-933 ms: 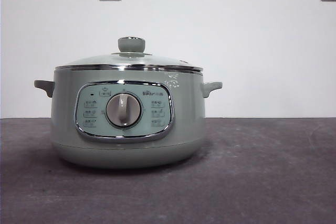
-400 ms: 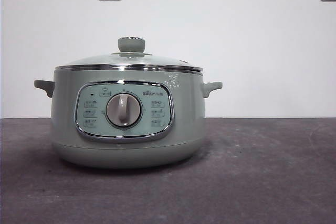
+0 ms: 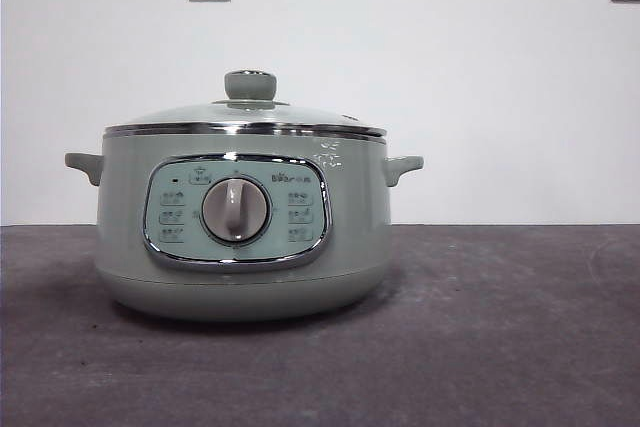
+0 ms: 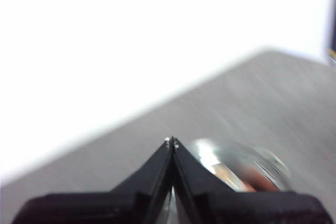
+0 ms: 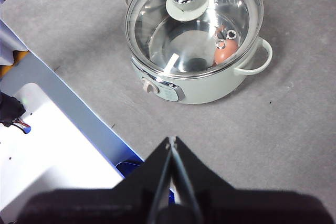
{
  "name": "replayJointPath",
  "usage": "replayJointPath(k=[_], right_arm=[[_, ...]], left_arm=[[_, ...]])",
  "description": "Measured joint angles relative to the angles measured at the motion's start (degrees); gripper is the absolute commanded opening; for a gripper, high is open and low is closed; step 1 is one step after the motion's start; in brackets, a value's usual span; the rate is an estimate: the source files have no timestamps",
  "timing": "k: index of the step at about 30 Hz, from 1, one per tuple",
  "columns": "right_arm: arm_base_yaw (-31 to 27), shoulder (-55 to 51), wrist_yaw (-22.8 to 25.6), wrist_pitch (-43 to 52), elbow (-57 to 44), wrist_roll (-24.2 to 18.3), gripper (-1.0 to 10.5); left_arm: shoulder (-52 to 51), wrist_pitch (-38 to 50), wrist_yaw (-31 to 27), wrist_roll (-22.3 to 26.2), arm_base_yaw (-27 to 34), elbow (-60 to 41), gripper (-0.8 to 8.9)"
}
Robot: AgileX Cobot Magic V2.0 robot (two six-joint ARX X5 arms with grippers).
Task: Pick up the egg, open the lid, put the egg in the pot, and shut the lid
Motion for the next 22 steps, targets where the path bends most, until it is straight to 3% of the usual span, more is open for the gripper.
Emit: replayJointPath(k=[4,7,10,22], right_arm=[[0.0,0.0,0.0,0.0,0.0,0.0,0.0],[0.0,0.0,0.0,0.0,0.0,0.0,0.0],[0.0,-0.04,0.0,0.0,0.0,-0.02,0.0],[0.0,-0.07,0.02,0.0,0.0,-0.02,0.0]], left_arm=[[-8.85,12.72,-2.1,0.48,6.73,-10.36,-0.03],[-16.59,21.66,-6.8,0.52,10.27,-20.35,-0.03],[-22.64,26.34,-9.44,0.5,12.31,-30.58,-0.03],[-38.6,28.63,-12.35,-1.07,14.43,-58.86,-0.03]])
